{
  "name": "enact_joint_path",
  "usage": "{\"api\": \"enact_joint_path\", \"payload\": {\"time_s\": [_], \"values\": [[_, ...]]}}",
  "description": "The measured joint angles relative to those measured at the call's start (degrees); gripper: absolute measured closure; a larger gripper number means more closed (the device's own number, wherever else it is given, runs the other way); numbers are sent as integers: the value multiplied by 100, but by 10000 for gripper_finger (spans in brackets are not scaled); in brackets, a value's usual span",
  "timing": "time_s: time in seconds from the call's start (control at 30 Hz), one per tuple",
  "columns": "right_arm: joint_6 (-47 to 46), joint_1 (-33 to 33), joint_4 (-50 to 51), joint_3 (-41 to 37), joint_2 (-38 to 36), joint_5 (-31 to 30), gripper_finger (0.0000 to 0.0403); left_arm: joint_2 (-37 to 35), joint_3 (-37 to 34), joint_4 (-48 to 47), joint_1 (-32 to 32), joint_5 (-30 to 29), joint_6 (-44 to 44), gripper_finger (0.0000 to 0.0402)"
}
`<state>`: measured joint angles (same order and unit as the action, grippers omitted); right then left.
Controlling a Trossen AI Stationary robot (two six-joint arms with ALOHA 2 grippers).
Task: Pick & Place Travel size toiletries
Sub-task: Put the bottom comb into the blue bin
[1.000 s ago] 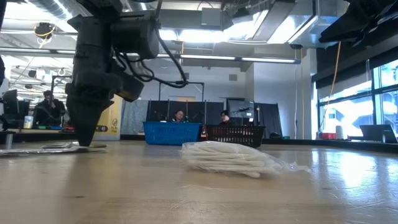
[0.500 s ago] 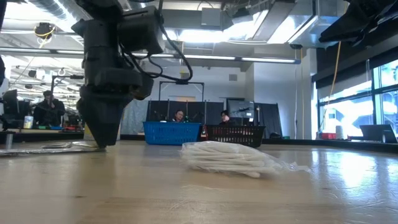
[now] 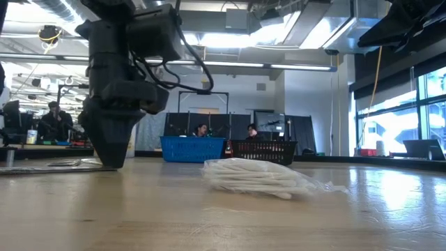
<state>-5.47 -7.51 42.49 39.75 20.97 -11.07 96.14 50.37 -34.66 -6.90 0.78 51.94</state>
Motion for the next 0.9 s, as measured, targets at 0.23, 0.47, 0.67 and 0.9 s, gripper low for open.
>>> {"api": "enact_joint_path", "payload": {"time_s": [0.23,0.47,0.67,0.9], "values": [[-1,0,-1,0,2,2,290,234,115,-204,-51,-46,-7,231],[1,1,1,-1,0,0,274,260,163,-354,-61,-135,-14,231],[0,2,1,-1,0,1,263,265,163,-407,-67,-186,-20,247],[-1,0,1,-2,2,2,253,265,161,-453,-56,-125,-156,290]]}}
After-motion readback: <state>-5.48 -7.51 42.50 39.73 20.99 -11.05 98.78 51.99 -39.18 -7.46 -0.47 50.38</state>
